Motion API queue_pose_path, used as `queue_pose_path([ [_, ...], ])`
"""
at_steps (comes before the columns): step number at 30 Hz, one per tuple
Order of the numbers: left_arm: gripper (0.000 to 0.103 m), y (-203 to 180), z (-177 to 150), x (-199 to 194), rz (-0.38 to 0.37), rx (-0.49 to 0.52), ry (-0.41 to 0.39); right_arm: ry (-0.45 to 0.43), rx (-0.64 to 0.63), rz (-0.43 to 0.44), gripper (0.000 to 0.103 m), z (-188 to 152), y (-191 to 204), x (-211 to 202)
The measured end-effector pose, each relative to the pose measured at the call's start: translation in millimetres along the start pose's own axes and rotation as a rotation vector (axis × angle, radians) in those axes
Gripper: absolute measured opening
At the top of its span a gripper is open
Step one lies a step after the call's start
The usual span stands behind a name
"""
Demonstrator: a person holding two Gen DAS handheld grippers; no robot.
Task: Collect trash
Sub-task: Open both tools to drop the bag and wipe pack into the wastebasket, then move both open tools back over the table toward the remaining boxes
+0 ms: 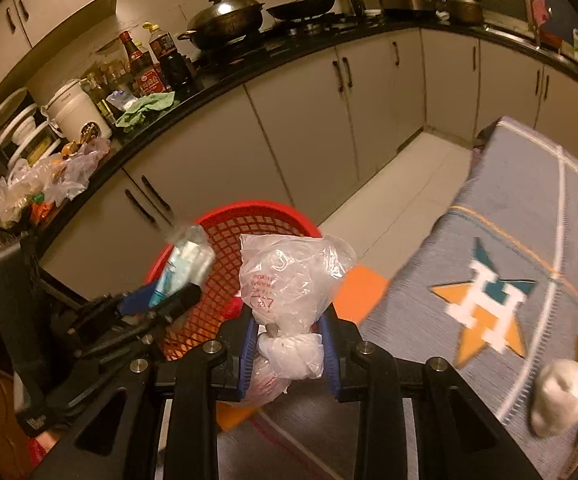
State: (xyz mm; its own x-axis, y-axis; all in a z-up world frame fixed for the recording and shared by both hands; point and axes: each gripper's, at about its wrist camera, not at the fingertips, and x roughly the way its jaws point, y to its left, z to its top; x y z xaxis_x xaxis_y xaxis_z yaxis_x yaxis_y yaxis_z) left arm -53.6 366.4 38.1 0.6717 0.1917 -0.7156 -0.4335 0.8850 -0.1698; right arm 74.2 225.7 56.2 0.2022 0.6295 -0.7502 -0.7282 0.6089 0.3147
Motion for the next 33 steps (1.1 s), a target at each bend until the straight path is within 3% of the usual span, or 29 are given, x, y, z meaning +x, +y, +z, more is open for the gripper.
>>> queue_pose_path([
  [7,0.039,6,0,7,0.003,-0.011,0.014,0.023,-0.001,-0.016,0.035,9,6,24],
  [11,0.047,10,0,7,0.001,-0.026,0.014,0.017,0.006,-0.021,0.056,12,7,27],
  [17,0.051,14,0,5,-0.007,-0.047,0.020,-0.014,0.004,-0.038,0.056,9,5,12],
  [21,0.066,10,1,-5,-0.018,-0.046,-0.007,-0.036,0.015,-0.057,0.056,2,1,-6],
  [33,0.066,-30,-7,-44,-0.061,0.026,-0.036,-0.077,0.094,-0.055,0.056,-45,-24,-65],
])
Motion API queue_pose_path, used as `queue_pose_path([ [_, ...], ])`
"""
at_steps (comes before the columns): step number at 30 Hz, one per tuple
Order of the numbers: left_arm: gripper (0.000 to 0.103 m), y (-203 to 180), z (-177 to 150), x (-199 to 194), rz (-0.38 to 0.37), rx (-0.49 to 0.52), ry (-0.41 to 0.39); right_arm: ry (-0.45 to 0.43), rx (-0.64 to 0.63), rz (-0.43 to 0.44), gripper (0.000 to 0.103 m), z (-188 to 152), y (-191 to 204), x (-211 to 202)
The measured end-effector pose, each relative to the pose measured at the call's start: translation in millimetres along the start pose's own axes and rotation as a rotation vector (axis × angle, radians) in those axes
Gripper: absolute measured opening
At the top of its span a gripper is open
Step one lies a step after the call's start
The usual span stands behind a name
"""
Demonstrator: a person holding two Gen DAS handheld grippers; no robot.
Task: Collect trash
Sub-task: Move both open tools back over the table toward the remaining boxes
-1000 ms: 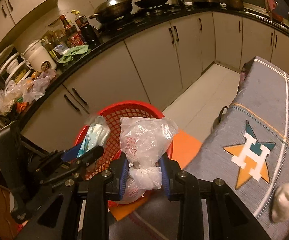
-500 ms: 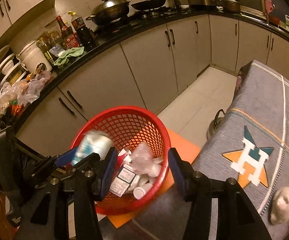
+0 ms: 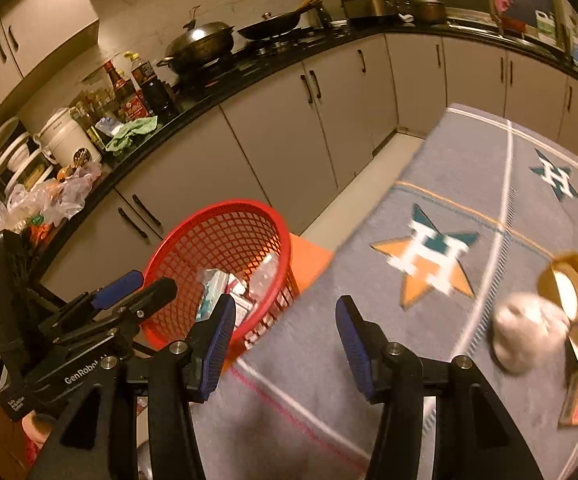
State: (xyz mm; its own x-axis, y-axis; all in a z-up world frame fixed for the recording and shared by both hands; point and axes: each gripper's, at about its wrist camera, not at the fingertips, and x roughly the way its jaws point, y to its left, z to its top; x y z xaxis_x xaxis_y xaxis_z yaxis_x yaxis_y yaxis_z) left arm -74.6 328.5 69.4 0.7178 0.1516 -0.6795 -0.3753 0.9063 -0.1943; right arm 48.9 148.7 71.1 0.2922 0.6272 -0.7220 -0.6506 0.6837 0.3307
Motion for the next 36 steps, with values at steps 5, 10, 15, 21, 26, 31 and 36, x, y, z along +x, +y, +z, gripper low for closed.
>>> queue_pose_path([
  [5,0.066,-31,-10,-13,-0.023,0.046,0.006,-0.013,0.043,-0.008,0.056,-21,-22,-25],
  [10,0.066,-69,-25,-22,-0.053,0.107,0.031,-0.029,0.106,-0.008,0.056,-46,-58,-54],
  [15,0.067,-109,-38,-26,-0.079,0.182,0.055,-0.069,0.170,-0.027,0.056,-67,-98,-86],
  [21,0.067,-158,-41,-18,-0.109,0.261,0.090,-0.120,0.298,-0.152,0.056,-83,-181,-129],
  [26,0.067,-199,-36,5,-0.148,0.298,0.140,-0.172,0.440,-0.234,0.057,-92,-256,-161],
  [31,0.067,-226,-20,33,-0.171,0.289,0.169,-0.163,0.553,-0.178,0.057,-104,-308,-156],
  [36,0.068,-234,-10,52,-0.149,0.279,0.189,-0.108,0.567,-0.114,0.050,-110,-316,-133],
])
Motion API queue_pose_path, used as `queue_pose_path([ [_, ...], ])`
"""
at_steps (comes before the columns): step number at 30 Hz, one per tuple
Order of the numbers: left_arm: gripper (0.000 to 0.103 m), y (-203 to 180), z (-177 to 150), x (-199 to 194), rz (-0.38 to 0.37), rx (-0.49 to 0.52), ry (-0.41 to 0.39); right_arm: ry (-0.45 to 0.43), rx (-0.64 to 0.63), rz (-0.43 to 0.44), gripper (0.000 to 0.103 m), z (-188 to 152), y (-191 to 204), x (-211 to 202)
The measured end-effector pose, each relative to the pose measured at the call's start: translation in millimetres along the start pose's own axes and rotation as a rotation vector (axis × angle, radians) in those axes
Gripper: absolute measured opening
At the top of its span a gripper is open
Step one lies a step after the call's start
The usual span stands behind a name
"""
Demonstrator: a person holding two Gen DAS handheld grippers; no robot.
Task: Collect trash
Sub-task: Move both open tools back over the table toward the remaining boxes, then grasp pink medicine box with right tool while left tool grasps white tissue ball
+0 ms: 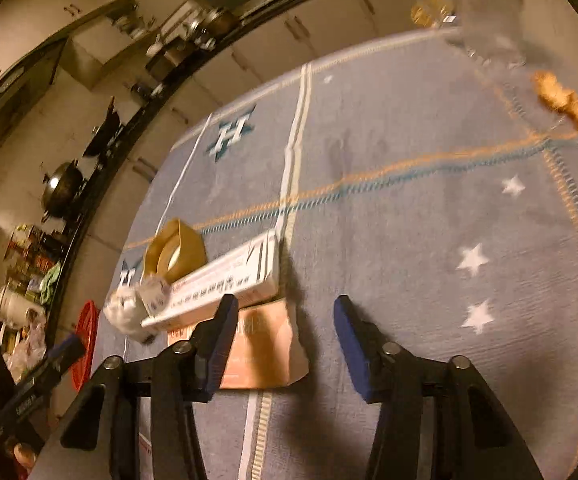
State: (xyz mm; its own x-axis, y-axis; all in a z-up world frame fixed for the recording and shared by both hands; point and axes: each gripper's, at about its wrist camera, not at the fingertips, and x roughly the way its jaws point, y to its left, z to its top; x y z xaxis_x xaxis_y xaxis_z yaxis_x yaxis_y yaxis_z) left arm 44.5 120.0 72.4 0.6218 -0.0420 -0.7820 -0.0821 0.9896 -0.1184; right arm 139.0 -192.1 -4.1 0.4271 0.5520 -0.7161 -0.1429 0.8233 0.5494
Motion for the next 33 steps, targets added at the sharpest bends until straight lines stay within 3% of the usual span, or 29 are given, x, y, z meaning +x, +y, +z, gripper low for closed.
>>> queue_pose_path([
  [3,0.068,4,4,5,-0.001,-0.014,0.006,0.051,-0.041,0.080,0.049,-9,10,-1],
  [6,0.068,9,6,6,0.004,-0.020,0.003,0.135,-0.092,0.218,0.049,-30,42,-5],
  [7,0.068,11,6,6,0.003,-0.022,0.004,0.181,-0.145,0.280,0.049,-43,57,-9],
  [10,0.068,15,7,5,0.002,-0.017,-0.002,0.249,-0.291,0.343,0.049,-74,90,-18],
  [12,0.068,17,8,7,0.008,-0.020,0.002,0.226,-0.341,0.308,0.051,-76,97,-28],
  [14,0.068,19,8,6,0.004,-0.024,0.000,0.148,-0.414,0.185,0.073,-68,102,-34],
  [16,0.068,20,7,4,-0.002,-0.024,-0.007,0.126,-0.384,0.136,0.077,-54,97,-26],
  [18,0.068,21,7,3,-0.004,-0.024,-0.010,0.146,-0.356,0.145,0.077,-49,95,-14],
  [22,0.068,24,7,3,-0.003,-0.030,-0.007,0.159,-0.390,0.075,0.077,-54,111,12],
  [27,0.068,26,8,5,-0.011,-0.031,0.003,0.128,-0.564,-0.107,0.077,-76,147,37],
  [30,0.074,24,10,9,-0.024,-0.033,0.024,0.130,-0.603,-0.177,0.053,-82,151,45],
  [33,0.075,18,12,14,-0.034,-0.026,0.034,0.130,-0.561,-0.141,0.052,-80,140,39],
])
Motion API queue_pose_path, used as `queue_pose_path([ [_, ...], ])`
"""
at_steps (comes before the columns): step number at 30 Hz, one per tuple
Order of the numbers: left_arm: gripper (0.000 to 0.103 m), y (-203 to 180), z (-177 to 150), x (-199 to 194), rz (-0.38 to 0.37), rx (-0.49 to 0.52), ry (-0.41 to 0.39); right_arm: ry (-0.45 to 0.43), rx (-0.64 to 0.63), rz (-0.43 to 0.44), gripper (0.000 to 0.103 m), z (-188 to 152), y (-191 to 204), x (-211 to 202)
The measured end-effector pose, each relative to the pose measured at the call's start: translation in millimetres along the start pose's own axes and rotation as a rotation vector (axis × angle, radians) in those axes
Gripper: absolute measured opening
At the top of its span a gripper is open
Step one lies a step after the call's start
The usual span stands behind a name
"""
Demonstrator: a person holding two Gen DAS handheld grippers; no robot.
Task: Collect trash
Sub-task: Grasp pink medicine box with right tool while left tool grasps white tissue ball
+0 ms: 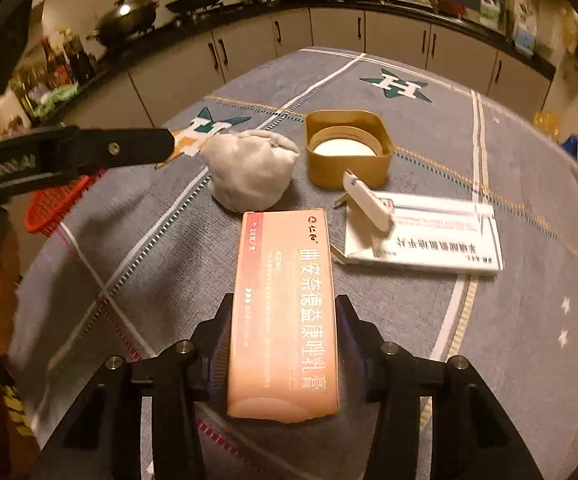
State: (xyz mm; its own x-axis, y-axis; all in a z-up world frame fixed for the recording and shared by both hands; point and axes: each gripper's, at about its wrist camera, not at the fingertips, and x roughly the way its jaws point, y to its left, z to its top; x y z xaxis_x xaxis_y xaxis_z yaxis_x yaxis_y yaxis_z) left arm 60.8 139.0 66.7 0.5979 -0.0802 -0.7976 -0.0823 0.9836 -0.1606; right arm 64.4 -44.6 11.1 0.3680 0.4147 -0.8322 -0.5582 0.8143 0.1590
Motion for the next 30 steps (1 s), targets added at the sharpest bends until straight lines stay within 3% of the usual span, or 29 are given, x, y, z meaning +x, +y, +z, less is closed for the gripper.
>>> queue_pose_path([
  [7,0.078,-31,5,21,-0.003,0.037,0.025,-0.092,0.114,0.078,0.052,-18,-36,-32],
  [14,0.078,-53,8,50,0.074,0.080,0.026,-0.121,0.213,0.135,0.052,-33,-65,-41],
  [16,0.063,-54,8,57,0.075,0.084,0.030,-0.143,0.227,0.147,0.052,-33,-70,-46],
  [21,0.045,-57,2,63,0.050,0.099,0.032,-0.179,0.229,0.169,0.052,-34,-70,-53],
  [22,0.036,-57,1,61,0.042,0.097,0.026,-0.184,0.227,0.173,0.052,-35,-70,-53],
  [30,0.031,-52,-24,27,0.031,0.069,-0.085,-0.219,0.210,0.139,0.052,-33,-67,-54],
])
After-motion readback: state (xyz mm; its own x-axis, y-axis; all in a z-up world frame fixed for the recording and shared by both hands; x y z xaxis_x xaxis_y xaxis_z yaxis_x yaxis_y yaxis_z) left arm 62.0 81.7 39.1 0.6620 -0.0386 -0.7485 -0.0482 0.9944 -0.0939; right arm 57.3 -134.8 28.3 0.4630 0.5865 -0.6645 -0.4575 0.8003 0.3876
